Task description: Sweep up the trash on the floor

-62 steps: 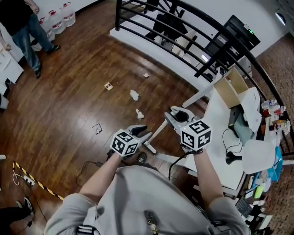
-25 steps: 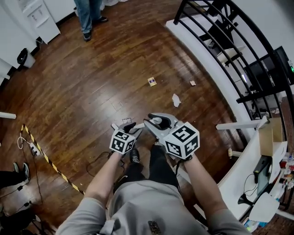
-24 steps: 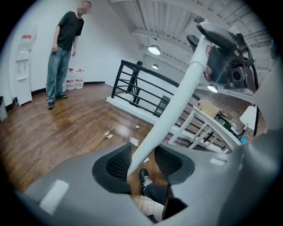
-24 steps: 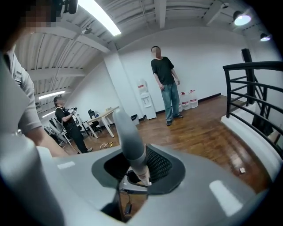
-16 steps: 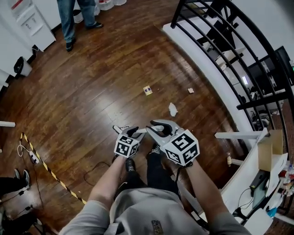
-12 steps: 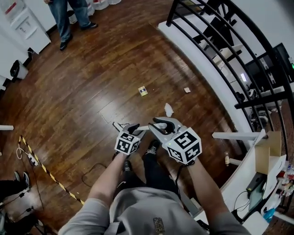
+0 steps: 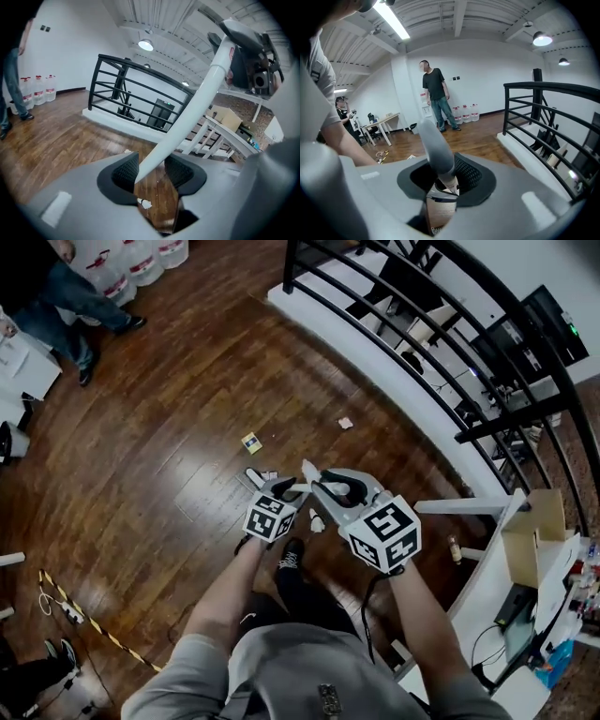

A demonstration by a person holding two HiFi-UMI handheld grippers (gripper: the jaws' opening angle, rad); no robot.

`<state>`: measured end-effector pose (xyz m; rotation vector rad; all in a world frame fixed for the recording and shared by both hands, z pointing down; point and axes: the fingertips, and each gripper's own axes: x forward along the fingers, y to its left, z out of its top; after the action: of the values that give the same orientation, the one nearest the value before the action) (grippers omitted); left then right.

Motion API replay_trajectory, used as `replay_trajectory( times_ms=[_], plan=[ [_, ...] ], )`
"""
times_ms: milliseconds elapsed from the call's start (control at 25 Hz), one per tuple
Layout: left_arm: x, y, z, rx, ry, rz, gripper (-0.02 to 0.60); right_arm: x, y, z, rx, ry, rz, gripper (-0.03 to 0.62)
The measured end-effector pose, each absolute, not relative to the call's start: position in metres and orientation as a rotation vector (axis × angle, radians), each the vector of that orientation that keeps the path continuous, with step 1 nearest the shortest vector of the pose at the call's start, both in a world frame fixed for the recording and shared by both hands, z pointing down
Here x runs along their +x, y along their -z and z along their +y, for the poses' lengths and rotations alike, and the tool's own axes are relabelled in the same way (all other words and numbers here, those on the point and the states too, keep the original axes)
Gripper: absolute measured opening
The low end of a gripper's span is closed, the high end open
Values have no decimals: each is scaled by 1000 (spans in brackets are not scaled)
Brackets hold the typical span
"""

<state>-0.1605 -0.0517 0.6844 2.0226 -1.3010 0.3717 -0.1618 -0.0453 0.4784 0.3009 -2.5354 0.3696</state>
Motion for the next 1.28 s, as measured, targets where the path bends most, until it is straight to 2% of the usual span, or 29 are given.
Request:
replay_trajectory(
  times_ms=[320,520,880,1280],
  plan=[
    [-90,-680,-126,2138,-395,-1166,173,-96,-475,-116,523,-404,-2523,91],
    [-83,-667,-144,2177,-404,-1154,169,-86,-460,-140,610,-455,-2598,91],
    [-171,-658,-139,2192,-582,-1159,167,-142,-456,-147,647,-592,-2669,92],
    [-258,-715,-179,2222,-733,-938,172,-220,-517,-196,866,-783,-2547,92]
  ],
)
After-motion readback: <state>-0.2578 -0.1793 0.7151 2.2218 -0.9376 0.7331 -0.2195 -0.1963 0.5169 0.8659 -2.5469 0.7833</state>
